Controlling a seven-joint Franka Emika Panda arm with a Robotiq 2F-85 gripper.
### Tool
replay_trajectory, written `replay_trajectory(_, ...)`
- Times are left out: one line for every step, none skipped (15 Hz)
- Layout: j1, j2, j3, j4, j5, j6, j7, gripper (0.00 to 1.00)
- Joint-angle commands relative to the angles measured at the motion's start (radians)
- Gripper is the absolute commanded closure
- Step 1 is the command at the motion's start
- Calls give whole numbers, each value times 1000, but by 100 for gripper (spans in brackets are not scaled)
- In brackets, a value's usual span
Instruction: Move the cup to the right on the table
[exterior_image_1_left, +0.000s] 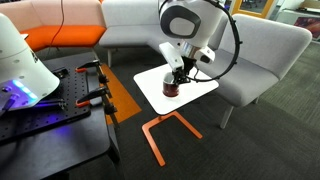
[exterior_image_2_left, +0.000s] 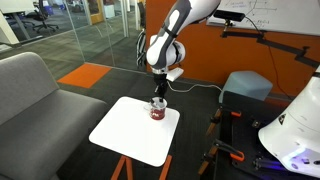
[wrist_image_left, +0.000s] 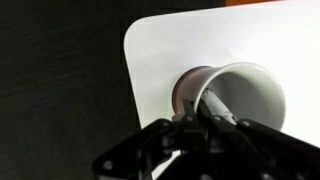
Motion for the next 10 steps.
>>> replay_trajectory(-11, 5, 16, -7, 14, 41, 30, 98)
replay_trajectory(-11, 11, 15, -5, 13, 46, 31, 98)
replay_trajectory(-14, 16, 19, -4, 16, 51, 29, 98)
replay_trajectory(-12, 19, 19, -4, 16, 59, 33, 98)
replay_trajectory(-12, 20, 21, -6, 16, 66, 36, 66)
replay_trajectory(-4, 17, 15, -11, 9, 75, 46, 64)
replay_trajectory(3, 9, 13, -17, 4, 75, 59, 58)
replay_trajectory(25, -7, -1, -28, -16, 58, 76, 52)
replay_trajectory(55, -22, -24, -42, -38, 58, 111, 43)
replay_trajectory(67, -52, -26, -61, -46, 35, 131, 36)
